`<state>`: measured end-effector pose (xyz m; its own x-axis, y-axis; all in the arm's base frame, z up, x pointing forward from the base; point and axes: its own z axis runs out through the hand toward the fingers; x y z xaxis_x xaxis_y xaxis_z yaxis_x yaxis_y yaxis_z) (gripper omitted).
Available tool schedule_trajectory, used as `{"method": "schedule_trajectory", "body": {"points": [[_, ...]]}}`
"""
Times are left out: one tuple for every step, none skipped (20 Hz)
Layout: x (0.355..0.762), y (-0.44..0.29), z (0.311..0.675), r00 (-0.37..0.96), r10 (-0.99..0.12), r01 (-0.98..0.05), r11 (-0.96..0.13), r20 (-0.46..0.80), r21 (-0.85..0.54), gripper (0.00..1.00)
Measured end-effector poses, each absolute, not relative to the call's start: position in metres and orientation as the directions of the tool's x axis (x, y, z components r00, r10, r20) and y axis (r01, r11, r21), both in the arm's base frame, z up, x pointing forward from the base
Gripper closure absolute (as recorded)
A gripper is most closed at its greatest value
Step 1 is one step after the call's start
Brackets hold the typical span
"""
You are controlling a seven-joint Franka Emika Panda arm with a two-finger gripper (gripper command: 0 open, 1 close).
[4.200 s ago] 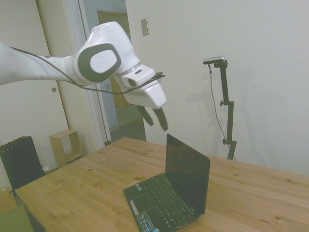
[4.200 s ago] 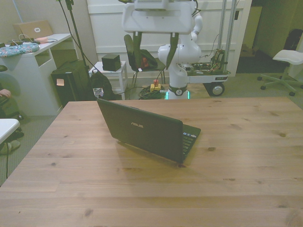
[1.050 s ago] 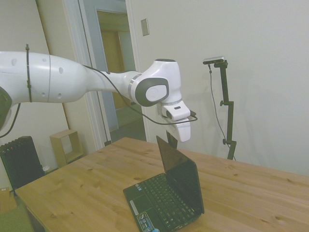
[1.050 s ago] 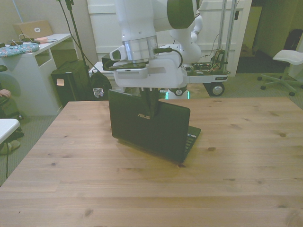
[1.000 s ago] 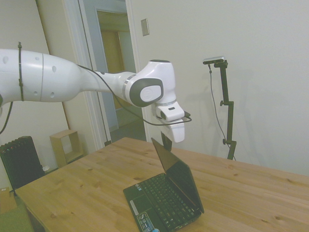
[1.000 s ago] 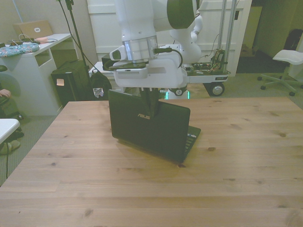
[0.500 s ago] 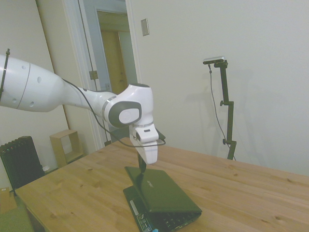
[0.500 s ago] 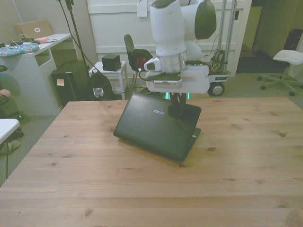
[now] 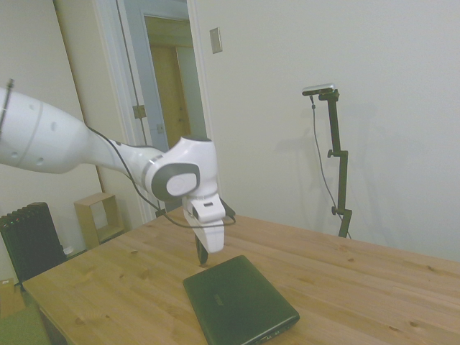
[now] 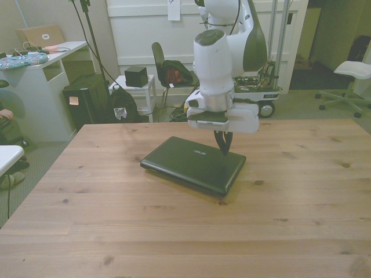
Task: Close the laptop
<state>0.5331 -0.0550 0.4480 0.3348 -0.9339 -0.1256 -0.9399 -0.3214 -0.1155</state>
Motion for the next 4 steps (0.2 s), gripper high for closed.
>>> {"method": "schedule_trajectory", "body": {"points": [[0.525,-0.048,0.473,0.352,-0.928,-0.932,-0.335,-0.12,-0.141,1.0],[0.513,-0.04,0.498,0.369,-0.922,-0.923,-0.349,-0.116,-0.161,1.0],[0.5,-0.033,0.523,0.383,-0.917,-0.916,-0.361,-0.111,-0.177,1.0],[0.487,-0.026,0.543,0.394,-0.913,-0.909,-0.37,-0.106,-0.19,0.0]]}}
